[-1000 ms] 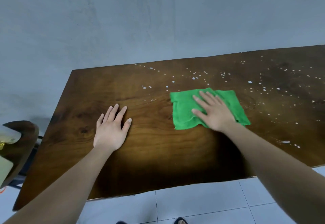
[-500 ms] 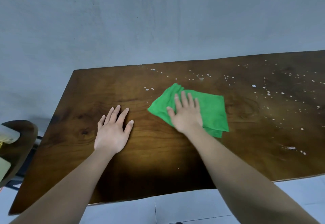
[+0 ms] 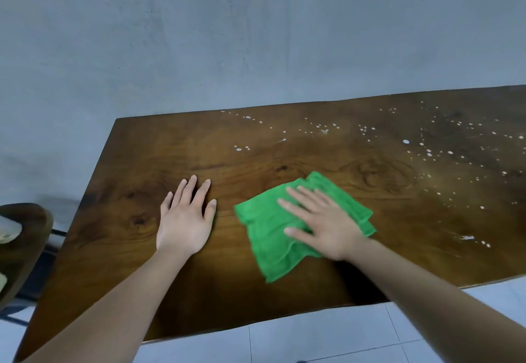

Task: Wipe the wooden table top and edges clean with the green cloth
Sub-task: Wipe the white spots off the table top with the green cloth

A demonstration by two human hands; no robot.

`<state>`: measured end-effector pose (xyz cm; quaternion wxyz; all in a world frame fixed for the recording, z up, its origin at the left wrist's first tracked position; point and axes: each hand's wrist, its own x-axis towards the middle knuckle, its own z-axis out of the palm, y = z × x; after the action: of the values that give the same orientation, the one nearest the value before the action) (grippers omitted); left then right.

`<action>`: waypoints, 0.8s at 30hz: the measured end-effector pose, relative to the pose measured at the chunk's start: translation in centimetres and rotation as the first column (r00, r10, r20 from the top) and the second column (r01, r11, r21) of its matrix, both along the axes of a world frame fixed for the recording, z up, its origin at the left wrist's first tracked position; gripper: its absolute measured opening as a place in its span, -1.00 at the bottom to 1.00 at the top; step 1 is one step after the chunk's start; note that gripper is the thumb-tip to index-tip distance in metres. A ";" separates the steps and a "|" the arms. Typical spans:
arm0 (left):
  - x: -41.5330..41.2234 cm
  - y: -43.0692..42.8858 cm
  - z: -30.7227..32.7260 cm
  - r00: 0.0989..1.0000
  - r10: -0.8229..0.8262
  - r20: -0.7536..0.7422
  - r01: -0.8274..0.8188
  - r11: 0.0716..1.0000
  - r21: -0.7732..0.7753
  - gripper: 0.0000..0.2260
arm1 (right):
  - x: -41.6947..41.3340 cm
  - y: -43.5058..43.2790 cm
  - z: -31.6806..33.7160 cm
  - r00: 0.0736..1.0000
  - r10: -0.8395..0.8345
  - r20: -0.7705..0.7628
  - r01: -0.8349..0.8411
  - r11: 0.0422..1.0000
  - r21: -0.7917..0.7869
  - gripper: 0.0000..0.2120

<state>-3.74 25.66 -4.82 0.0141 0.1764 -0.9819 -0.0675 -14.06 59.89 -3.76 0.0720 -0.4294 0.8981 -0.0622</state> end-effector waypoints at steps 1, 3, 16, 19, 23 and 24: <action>0.0 0.0 0.0 1.000 0.003 0.000 -0.003 1.000 -0.002 -0.36 | -2.1 1.7 0.2 0.996 -0.089 -0.008 0.089 0.996 0.015 -0.29; -0.1 0.0 -0.1 1.000 0.006 -0.002 -0.006 1.000 -0.009 -0.36 | -6.5 4.9 0.3 0.967 -0.254 -0.020 0.255 0.965 0.053 -0.27; -0.6 0.0 -0.3 0.997 0.054 0.051 -0.054 0.998 -0.013 -0.29 | -21.6 -0.6 0.1 0.734 -0.679 -0.007 0.679 0.733 0.047 -0.21; -0.6 0.0 -0.4 0.996 0.063 0.058 -0.063 0.998 -0.003 -0.28 | -19.4 -6.6 0.4 0.822 -0.569 -0.013 0.569 0.820 0.061 -0.21; -0.7 -0.1 -0.5 0.996 0.064 0.064 -0.064 0.998 0.002 -0.29 | -13.3 -15.7 0.5 0.952 -0.307 0.018 0.306 0.951 0.036 -0.22; -0.7 -0.1 -0.5 0.996 0.061 0.063 -0.062 0.998 0.003 -0.29 | -11.6 -17.6 0.5 0.974 -0.224 0.022 0.223 0.974 0.030 -0.23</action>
<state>-4.45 25.56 -5.33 -0.0152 0.2086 -0.9758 -0.0642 -25.66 42.32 -3.28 0.0816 -0.3239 0.9404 -0.0632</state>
